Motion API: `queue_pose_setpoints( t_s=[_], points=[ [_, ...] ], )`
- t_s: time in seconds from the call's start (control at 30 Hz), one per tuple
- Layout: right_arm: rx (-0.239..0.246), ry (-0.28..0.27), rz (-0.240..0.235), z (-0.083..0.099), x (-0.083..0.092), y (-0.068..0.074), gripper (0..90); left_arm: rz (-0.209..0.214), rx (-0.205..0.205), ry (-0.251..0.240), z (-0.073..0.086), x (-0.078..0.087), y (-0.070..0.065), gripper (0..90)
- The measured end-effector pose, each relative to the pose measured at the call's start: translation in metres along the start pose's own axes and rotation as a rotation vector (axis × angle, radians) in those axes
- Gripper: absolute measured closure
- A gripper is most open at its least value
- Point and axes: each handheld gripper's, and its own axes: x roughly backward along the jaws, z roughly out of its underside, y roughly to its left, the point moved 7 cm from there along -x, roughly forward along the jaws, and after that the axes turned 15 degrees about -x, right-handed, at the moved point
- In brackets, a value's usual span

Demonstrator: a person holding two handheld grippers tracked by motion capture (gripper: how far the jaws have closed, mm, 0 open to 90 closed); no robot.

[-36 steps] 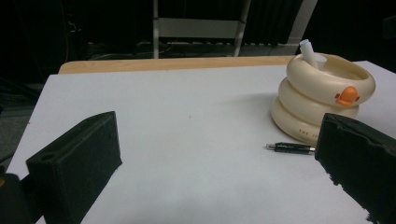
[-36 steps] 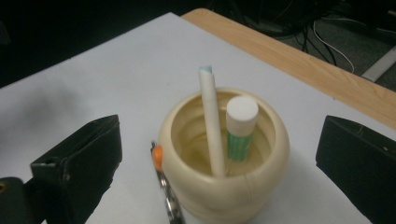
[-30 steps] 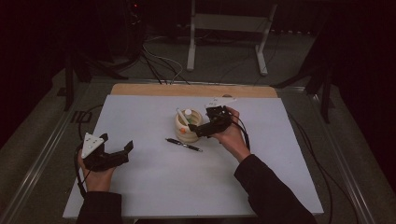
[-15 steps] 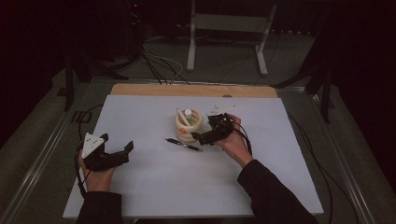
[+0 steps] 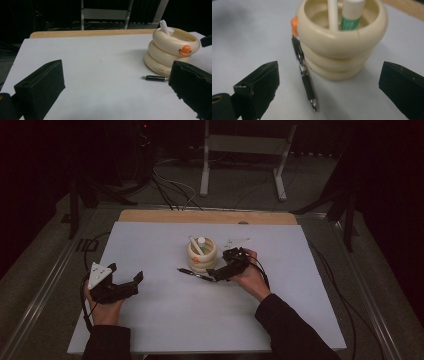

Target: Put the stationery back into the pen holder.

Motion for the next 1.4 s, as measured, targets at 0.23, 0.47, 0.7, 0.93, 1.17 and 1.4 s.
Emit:
queue_pose_setpoints(
  t_s=[0.23, 0.47, 0.7, 0.93, 1.17, 1.4],
  points=[
    [0.018, 0.070, -0.014, 0.011, -0.012, 0.002, 3.5, 0.001, 0.000, 0.000, 0.000, 0.000, 0.000, 0.7],
    [0.040, 0.111, -0.022, 0.016, -0.019, 0.007, 3.8, 0.002, 0.000, 0.000, 0.000, 0.000, 0.000, 0.7],
    [0.047, 0.130, -0.031, 0.019, -0.025, 0.008, 5.0, 0.002, 0.000, 0.000, 0.000, 0.000, 0.000, 0.7],
    [0.061, 0.149, -0.030, 0.023, -0.029, 0.009, 6.8, 0.004, -0.002, 0.001, 0.000, -0.001, -0.001, 0.7],
    [0.077, 0.168, -0.016, 0.027, -0.035, 0.009, 15.2, 0.004, 0.001, -0.001, 0.000, 0.000, 0.000, 0.7],
    [0.117, 0.203, -0.021, 0.033, -0.037, 0.008, 41.8, 0.004, 0.001, 0.000, 0.000, -0.001, 0.000, 0.7]
  ],
)
